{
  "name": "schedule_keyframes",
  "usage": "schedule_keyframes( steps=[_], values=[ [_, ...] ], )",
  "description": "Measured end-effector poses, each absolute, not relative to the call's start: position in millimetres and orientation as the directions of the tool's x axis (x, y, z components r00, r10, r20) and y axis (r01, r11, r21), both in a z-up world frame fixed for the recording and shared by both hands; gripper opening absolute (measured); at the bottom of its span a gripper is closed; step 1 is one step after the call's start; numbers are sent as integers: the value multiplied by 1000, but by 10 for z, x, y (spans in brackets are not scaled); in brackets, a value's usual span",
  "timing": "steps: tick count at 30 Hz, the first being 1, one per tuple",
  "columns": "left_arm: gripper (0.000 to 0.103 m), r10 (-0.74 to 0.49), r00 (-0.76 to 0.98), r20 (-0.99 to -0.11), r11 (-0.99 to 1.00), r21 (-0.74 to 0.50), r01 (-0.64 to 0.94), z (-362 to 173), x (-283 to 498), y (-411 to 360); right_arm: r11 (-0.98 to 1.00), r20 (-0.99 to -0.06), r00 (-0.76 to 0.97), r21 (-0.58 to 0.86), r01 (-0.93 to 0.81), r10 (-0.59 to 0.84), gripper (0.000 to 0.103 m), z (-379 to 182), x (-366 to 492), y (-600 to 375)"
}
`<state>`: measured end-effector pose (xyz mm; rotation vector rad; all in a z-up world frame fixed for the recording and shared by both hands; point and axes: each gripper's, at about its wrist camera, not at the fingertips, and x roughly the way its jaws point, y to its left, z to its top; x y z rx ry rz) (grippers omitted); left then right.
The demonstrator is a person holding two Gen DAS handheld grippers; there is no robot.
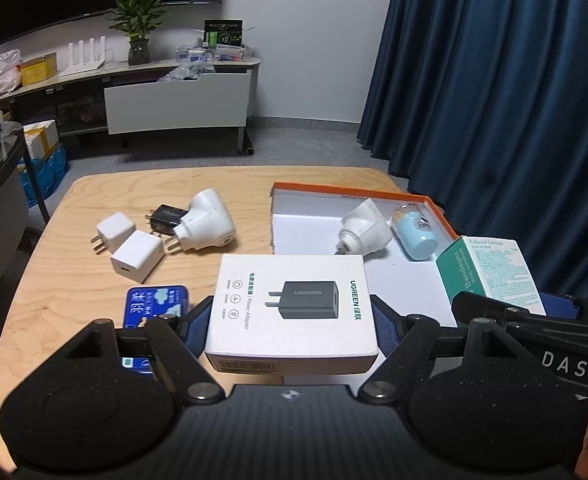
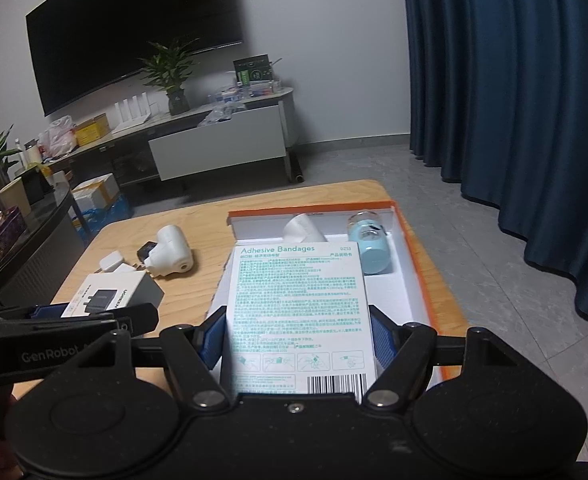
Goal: Organize rigid objects
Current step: 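Carry the charger box and bandage box with both tools over the white box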
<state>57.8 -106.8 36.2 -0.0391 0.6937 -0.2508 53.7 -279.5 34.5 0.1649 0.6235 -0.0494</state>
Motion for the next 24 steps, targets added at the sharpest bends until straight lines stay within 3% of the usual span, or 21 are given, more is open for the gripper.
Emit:
schedule_keyframes(
  steps=[24],
  values=[
    [79,-282,716,-639,954,-105,282,323,684,-1374,976,-574,817,148,161,-48,84,341,583,-3077]
  ],
)
